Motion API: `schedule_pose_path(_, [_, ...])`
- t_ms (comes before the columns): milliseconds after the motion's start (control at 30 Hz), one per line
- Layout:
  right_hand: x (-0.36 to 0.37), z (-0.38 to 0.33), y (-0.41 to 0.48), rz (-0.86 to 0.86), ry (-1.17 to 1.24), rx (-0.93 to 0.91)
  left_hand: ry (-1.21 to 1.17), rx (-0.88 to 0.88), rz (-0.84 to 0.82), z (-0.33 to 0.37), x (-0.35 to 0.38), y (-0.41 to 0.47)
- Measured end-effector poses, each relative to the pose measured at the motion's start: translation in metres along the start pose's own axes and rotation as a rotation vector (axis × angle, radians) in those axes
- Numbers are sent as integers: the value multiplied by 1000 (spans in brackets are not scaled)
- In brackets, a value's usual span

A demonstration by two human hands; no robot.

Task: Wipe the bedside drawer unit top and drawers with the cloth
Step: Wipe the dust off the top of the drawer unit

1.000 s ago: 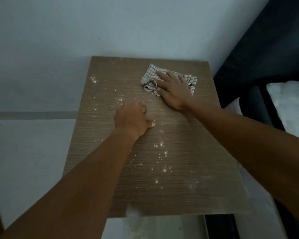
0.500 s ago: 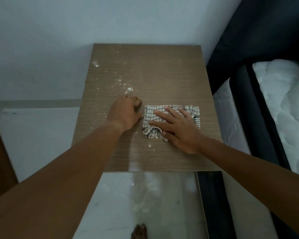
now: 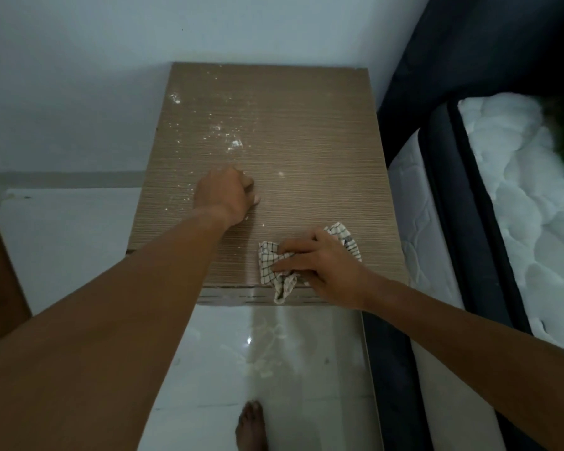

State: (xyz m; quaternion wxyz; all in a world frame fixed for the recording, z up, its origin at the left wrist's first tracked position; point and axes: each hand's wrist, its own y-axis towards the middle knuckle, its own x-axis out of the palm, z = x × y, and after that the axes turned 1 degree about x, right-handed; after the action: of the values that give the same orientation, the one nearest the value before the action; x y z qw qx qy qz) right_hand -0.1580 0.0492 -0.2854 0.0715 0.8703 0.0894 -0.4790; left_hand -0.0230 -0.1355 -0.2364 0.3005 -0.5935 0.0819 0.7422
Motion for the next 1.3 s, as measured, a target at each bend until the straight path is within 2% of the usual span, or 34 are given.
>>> schedule_pose_path(67, [-16,-6,11,-32,79,1,-75,-16,-28,-5,-4,-2])
schedule_pose_path(133, [-39,-10,28,-17,155,93,-154,-27,-33,-12,-8,-2])
schedule_pose_path(267, [-79,-2,90,99,232,335,-230,-73,18,-31,-20,11])
schedule_pose_path(433, [-96,40,185,326,287,581,-144,-69,7,-52,-34,43])
schedule_pose_path(533, [-102,65,234,468,342,631,-105,-105,44,-64,-37,67])
schedule_pose_path(633, [-104,91,276,609,262,642,-49,-100,51,-75,-35,86])
schedule_pose_path(700, [-100,111,297,631,184,648,-15,-89,52,-80,-32,95])
schedule_pose_path(733, [-95,121,306,596,119,650,-4,-87,51,-82,-31,97])
schedule_pose_path(833, [-73,138,324,329,-178,689,-12,-98,56,-84,-31,102])
schedule_pose_path(900, [-60,136,336,218,-279,638,-38,-133,58,-85,-31,104])
schedule_pose_path(1100, [-47,114,354,33,-368,364,-43,-170,28,-89,-29,106])
schedule_pose_path(1300, [-38,94,294,-97,-345,131,-108,-131,58,-89,-28,88])
